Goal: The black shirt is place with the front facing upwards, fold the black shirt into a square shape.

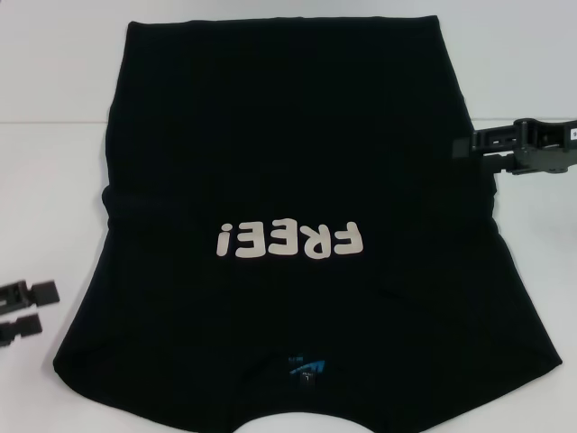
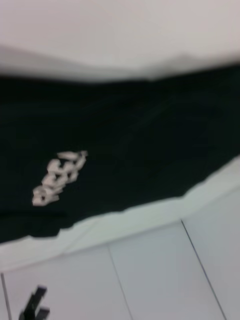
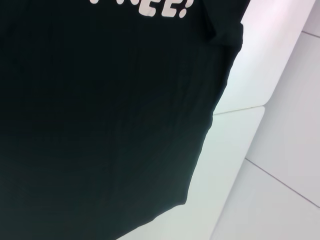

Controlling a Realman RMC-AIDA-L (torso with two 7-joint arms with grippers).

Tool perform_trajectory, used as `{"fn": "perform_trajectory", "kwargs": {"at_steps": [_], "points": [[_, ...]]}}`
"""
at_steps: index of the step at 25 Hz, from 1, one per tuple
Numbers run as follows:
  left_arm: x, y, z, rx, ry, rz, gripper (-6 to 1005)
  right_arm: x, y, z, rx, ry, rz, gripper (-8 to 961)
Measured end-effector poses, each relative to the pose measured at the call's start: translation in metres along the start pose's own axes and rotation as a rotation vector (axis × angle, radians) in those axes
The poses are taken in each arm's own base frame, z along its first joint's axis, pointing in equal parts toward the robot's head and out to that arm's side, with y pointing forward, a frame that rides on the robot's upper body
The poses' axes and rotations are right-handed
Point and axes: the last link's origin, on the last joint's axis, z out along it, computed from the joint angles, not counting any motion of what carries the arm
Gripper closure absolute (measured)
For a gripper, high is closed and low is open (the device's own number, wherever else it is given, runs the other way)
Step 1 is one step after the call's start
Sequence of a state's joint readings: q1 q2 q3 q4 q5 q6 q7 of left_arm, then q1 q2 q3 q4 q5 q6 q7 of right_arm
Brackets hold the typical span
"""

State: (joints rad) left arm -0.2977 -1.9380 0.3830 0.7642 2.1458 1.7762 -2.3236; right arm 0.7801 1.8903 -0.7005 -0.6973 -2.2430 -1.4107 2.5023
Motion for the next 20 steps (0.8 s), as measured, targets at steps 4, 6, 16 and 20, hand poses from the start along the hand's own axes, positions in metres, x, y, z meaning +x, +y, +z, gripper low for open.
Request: {"fn": "perform_trajectory", "kwargs": {"at_steps": [4, 6, 16, 20], "points": [[-0.006, -0.009, -0.001, 0.061, -0.028, 0.02, 82, -0.001, 0.002, 0.002, 0.001, -0.001, -0.025, 192], [-0.008, -0.011, 0.001, 0.075, -0.04, 0.052, 83, -0.001, 0.003, 0.002, 0.0, 0.0, -0.029, 191], [-0.009, -0.026, 0.015, 0.183, -0.066, 0.055, 83, 0.001, 0.001, 0.002, -0.003, -0.003, -0.022, 191], [-0.008, -0.027, 0.023, 0.19, -0.064, 0.055, 85, 0.001, 0.001, 0.002, -0.003, -0.004, -0.021, 191]]}}
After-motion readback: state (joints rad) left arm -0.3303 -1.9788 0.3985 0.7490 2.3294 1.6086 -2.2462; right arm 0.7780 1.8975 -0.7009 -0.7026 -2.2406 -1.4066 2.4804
